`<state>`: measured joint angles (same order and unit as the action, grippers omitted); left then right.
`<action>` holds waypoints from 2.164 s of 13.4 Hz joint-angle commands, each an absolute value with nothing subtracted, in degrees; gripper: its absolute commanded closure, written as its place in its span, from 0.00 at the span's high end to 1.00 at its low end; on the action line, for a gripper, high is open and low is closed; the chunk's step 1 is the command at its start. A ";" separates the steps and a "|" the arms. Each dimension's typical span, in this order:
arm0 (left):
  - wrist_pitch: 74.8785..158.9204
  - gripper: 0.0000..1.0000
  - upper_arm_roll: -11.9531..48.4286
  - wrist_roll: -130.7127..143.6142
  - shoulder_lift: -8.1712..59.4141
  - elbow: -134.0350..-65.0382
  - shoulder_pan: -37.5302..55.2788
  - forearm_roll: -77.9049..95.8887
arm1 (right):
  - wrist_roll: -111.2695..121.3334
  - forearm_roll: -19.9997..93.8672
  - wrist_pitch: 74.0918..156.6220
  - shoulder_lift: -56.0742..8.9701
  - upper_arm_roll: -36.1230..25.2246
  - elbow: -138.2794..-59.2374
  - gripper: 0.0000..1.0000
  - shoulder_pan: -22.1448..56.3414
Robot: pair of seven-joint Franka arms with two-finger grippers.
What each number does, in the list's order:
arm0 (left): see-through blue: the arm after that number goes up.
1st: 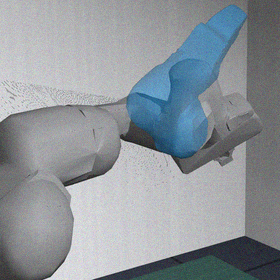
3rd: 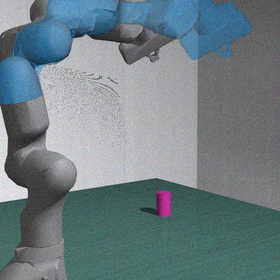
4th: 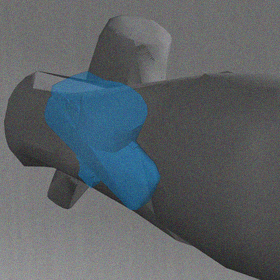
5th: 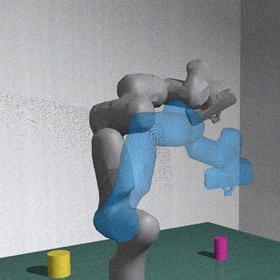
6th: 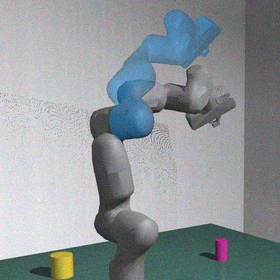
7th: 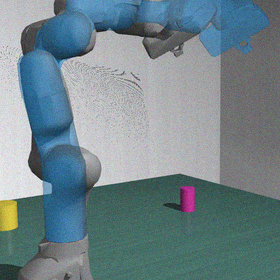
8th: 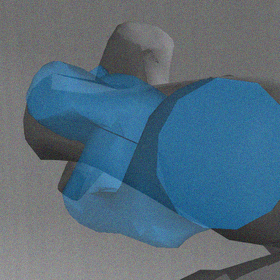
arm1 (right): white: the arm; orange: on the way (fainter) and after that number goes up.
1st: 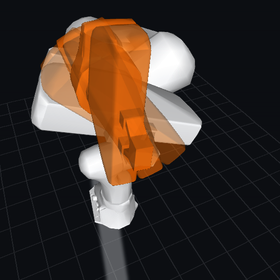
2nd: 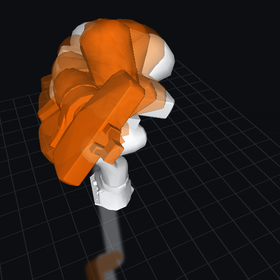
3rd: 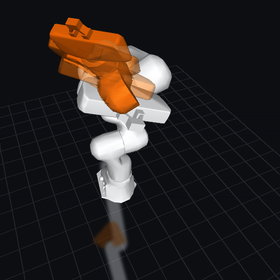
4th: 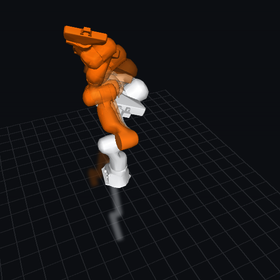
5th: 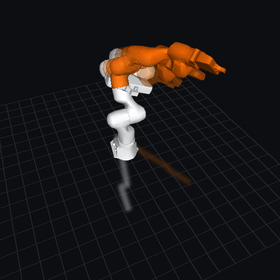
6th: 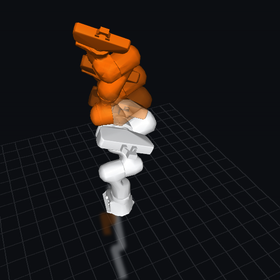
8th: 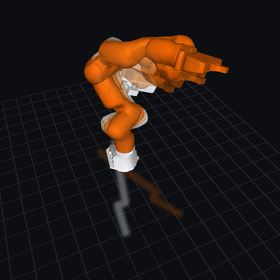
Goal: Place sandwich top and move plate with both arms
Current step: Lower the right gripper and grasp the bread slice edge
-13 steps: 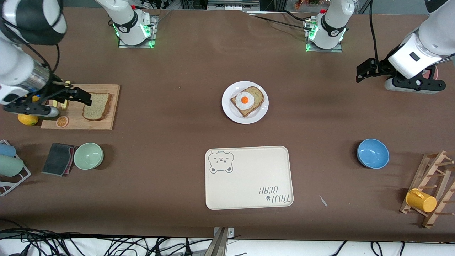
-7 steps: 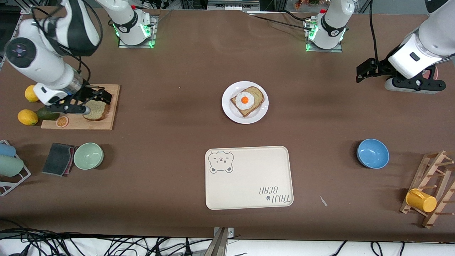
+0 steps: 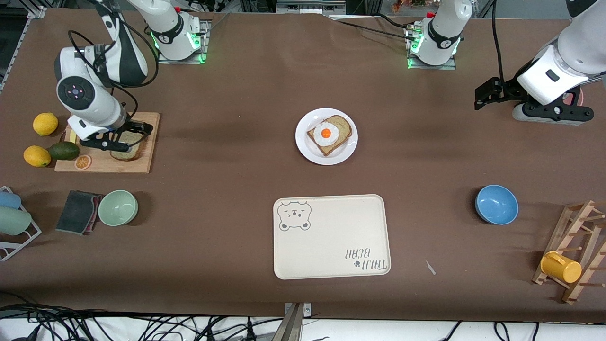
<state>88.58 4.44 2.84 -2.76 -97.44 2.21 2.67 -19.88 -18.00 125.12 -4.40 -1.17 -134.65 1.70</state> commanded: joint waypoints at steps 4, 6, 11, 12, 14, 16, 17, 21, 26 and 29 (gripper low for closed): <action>87.28 1.00 4.48 2.90 -2.02 -95.62 2.02 3.60 | -21.18 -19.51 134.21 -9.39 -6.59 -137.02 0.84 1.58; 87.28 1.00 4.48 2.90 -2.02 -95.62 2.02 3.60 | -21.44 -19.42 134.30 -10.02 -6.59 -136.93 0.81 1.58; 87.28 1.00 4.48 2.90 -2.02 -95.62 2.02 3.60 | -21.53 -19.16 136.32 -11.60 -6.59 -137.02 0.80 1.58; 87.28 1.00 4.48 2.90 -2.02 -95.62 2.02 3.60 | -21.45 -19.25 137.10 -12.21 -6.59 -137.02 0.76 1.58; 87.28 1.00 4.48 2.90 -2.02 -95.62 2.02 3.60 | -21.45 -19.25 138.51 -13.09 -6.59 -137.02 0.70 1.58; 87.28 1.00 4.48 2.90 -2.02 -95.62 2.02 3.60 | -21.45 -19.25 138.87 -13.62 -6.59 -137.02 0.70 1.58; 87.28 1.00 4.48 2.90 -2.02 -95.62 2.02 3.60 | -21.45 -19.25 139.56 -13.88 -6.59 -137.02 0.70 1.58; 87.28 1.00 4.48 2.90 -2.02 -95.62 2.02 3.60 | -21.09 -19.25 140.89 -14.06 -6.59 -137.02 0.70 1.58; 87.28 1.00 4.48 2.90 -2.02 -95.62 2.02 3.60 | -20.65 -19.25 142.21 -15.91 -6.42 -136.93 0.65 1.58; 87.36 1.00 4.48 2.90 -1.93 -95.54 2.11 3.60 | -20.65 -19.25 141.95 -16.26 -6.42 -137.02 0.48 1.58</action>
